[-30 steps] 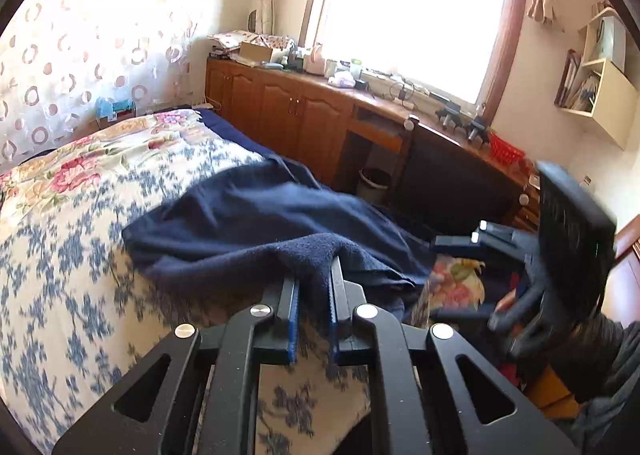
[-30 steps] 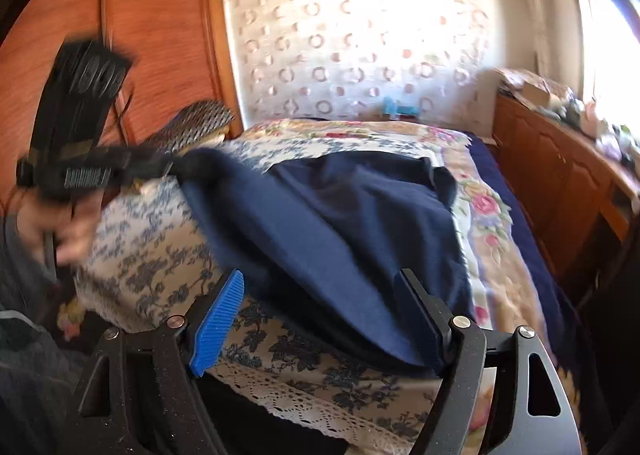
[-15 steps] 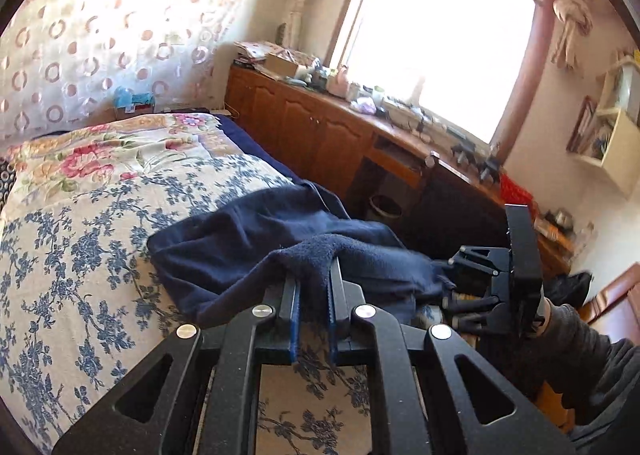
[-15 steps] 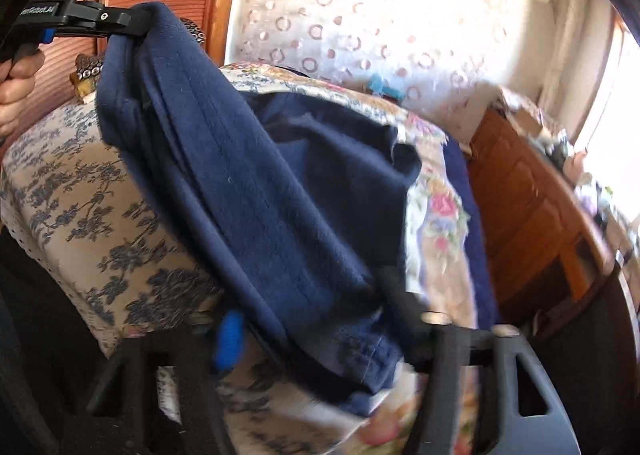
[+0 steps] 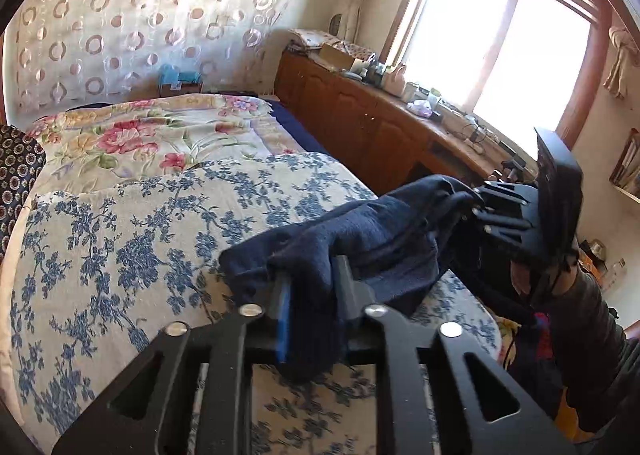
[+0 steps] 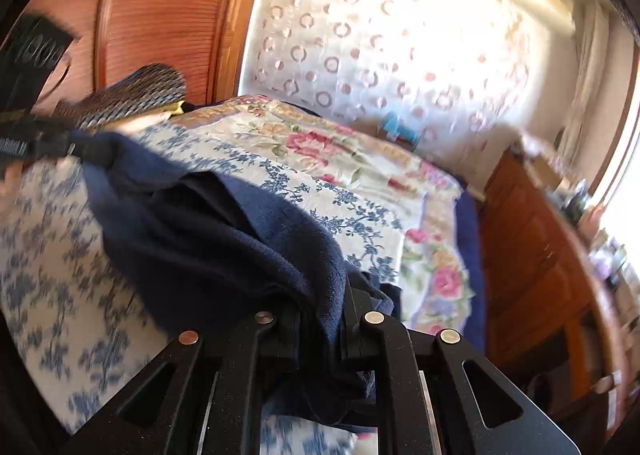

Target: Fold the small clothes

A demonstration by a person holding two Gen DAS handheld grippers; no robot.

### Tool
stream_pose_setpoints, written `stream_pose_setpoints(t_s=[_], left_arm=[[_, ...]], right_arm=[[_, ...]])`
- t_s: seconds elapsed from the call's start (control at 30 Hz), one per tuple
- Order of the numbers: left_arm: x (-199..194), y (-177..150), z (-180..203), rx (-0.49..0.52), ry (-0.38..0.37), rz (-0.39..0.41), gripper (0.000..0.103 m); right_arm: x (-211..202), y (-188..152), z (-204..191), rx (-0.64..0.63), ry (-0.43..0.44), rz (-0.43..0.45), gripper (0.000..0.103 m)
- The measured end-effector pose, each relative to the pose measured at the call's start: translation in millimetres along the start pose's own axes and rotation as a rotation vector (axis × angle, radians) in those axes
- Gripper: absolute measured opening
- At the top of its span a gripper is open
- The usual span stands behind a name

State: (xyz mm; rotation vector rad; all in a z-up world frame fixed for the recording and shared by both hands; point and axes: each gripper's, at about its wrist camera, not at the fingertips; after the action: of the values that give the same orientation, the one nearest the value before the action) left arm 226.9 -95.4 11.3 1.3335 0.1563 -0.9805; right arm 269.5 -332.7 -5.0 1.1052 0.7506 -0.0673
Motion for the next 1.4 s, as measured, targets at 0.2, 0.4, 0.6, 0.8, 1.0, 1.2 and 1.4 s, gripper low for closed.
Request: stream_pose_setpoints(t_s=[0.2, 0.4, 0.6, 0.8, 1.0, 1.2, 1.4], left_arm=[[-0.1, 7.3, -22.0, -0.013, 0.032, 0.043, 0.069], [37.5, 2.7, -33.5, -0.014, 0.069, -0.054, 0.069], [63.4, -5.8, -26.5, 0.006, 0.052, -0.124, 0.069], [79.3, -14.6, -20.2, 0.050, 0.096, -0.176, 0.069], [80.9, -12.3, -29.9, 0.022, 0.104, -0.170, 0.069], [91.5, -13.8, -35.4, 0.038, 0.146, -0.192, 0.069], [92.1, -23.5, -37.3, 0.057, 0.174, -0.201, 0.069]], right_arm=[[20.4, 8.2, 44.5, 0.158, 0.030, 0.008, 0.051], [50.2, 37.8, 50.3, 0.245, -0.049, -0.009, 0.064], [61.3, 45.9, 41.1, 0.303, 0.056, 0.009, 0.066], [45.3, 56.1, 50.3, 0.320, -0.072, 0.037, 0.066], [22.9, 38.4, 31.8, 0.300, -0.006, 0.007, 0.069], [24.5, -2.6, -19.5, 0.171, 0.063, -0.128, 0.069], [46.4, -2.3, -16.3, 0.094, 0.025, -0.159, 0.054]])
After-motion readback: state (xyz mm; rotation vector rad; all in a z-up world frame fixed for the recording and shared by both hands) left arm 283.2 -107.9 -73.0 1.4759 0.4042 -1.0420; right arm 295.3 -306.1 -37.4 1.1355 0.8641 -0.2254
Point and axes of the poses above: each gripper's, at about its wrist camera, not at the fingertips, and x roughly the way its jaws point, z to its right, y to its top, and after that the axes turned 3 degrees about y, right-handed
